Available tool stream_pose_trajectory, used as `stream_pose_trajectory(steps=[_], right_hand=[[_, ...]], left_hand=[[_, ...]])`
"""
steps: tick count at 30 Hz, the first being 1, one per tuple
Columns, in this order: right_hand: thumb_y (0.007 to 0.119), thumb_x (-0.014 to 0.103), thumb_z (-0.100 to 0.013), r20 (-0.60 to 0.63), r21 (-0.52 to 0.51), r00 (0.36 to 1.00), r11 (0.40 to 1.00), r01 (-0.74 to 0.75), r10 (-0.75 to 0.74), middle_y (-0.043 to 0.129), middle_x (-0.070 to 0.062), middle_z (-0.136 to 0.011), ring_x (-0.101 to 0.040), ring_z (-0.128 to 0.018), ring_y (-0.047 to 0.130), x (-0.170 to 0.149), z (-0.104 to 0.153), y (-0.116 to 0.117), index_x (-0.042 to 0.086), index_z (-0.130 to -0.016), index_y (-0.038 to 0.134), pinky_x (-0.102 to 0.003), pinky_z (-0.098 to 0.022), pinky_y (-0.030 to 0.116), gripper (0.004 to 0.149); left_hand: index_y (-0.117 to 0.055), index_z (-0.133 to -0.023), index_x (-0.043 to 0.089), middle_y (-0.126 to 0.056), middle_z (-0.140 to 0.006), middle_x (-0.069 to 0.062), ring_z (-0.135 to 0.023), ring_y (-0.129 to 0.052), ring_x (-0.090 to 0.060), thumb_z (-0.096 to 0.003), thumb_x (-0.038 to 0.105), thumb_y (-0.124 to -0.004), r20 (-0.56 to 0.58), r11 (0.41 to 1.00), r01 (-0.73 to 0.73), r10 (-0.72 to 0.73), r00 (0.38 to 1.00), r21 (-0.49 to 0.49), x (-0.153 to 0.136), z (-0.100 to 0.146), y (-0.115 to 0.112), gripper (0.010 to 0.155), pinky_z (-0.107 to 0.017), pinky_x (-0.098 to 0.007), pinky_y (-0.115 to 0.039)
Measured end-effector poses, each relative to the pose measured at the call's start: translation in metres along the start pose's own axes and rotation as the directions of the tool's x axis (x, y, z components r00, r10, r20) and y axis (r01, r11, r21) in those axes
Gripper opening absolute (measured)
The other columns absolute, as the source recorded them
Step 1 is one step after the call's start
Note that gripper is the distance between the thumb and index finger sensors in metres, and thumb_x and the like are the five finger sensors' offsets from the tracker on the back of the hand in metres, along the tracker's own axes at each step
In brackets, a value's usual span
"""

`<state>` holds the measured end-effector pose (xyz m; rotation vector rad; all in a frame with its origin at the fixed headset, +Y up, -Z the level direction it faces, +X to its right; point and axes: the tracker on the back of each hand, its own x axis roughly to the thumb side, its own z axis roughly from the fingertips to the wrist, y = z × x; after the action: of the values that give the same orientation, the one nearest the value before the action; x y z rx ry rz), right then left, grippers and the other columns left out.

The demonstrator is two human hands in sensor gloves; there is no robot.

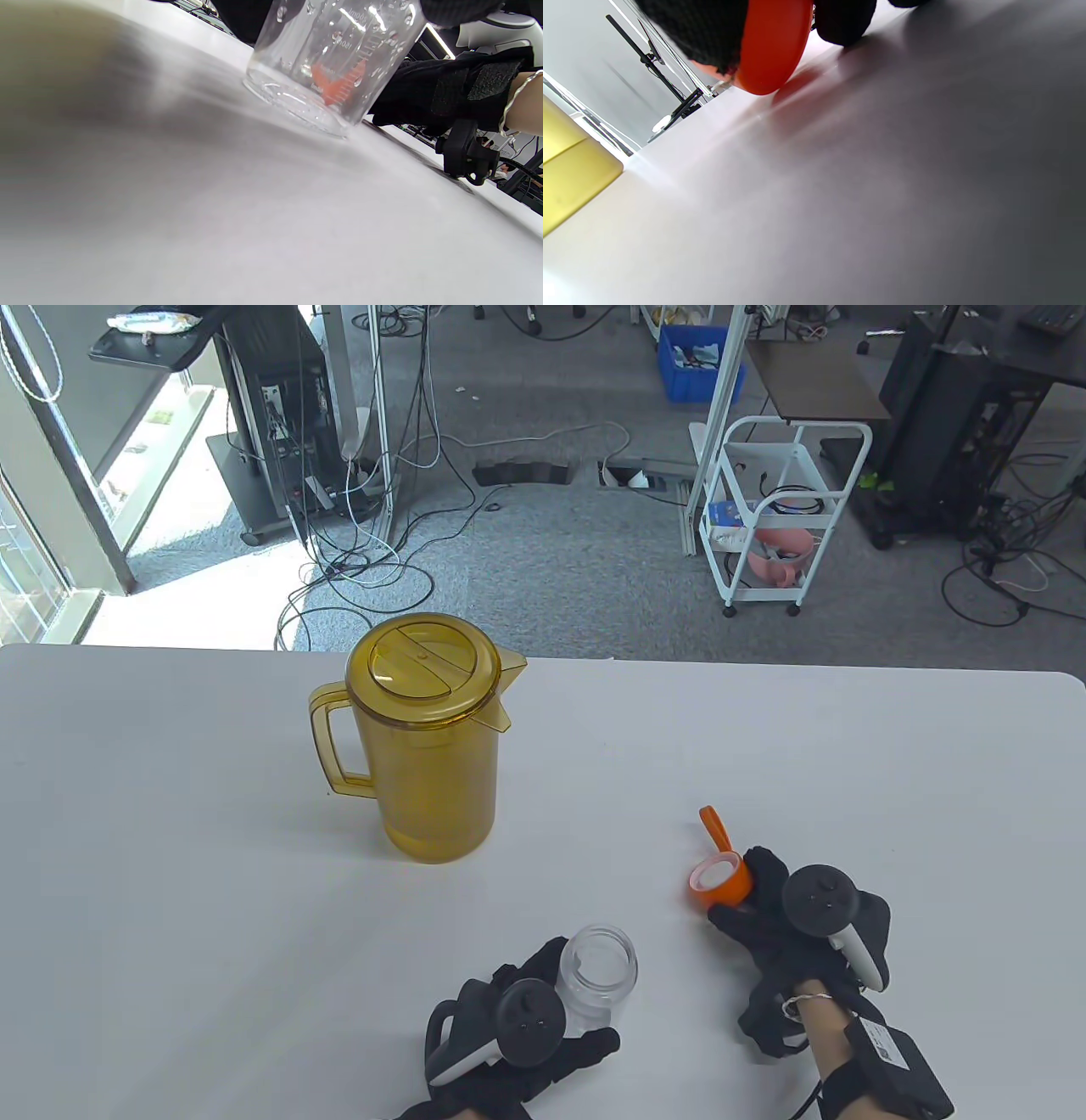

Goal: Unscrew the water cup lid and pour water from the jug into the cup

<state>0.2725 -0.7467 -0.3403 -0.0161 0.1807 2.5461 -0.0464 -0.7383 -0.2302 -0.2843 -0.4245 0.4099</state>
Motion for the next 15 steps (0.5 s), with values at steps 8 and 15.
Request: stream_pose_trajectory(steps=[8, 15], right_hand=[[0.078, 0.038, -0.055, -0.120, -0.057, 0.992, 0.997, -0.056, 0.049, 0.044, -0.020, -0.114, -0.036, -0.096, 0.068, 0.0044, 0.0037, 0.0037, 0.013, -0.109, 0.033, -0.062, -0.072, 0.043, 0.075], [0.079, 0.040, -0.054, -0.101, -0.087, 0.994, 0.994, -0.059, 0.050, 0.046, -0.020, -0.113, -0.038, -0.094, 0.069, 0.0081, 0.0042, 0.0022, 0.012, -0.109, 0.035, -0.063, -0.071, 0.044, 0.075]], left_hand=[[0.006, -0.112, 0.007, -0.022, -0.122, -0.007, -0.120, -0.049, -0.021, -0.0524, 0.083, -0.047, 0.000, 1.000, 0.000, 0.000, 1.000, 0.000, 0.0000, 0.0000, 0.0000, 0.110, -0.087, -0.062, -0.039], [0.006, -0.112, 0.007, -0.022, -0.122, -0.007, -0.120, -0.049, -0.022, -0.0522, 0.083, -0.047, -0.002, 1.000, 0.000, 0.000, 1.000, -0.002, -0.0001, 0.0004, 0.0001, 0.110, -0.087, -0.062, -0.039]])
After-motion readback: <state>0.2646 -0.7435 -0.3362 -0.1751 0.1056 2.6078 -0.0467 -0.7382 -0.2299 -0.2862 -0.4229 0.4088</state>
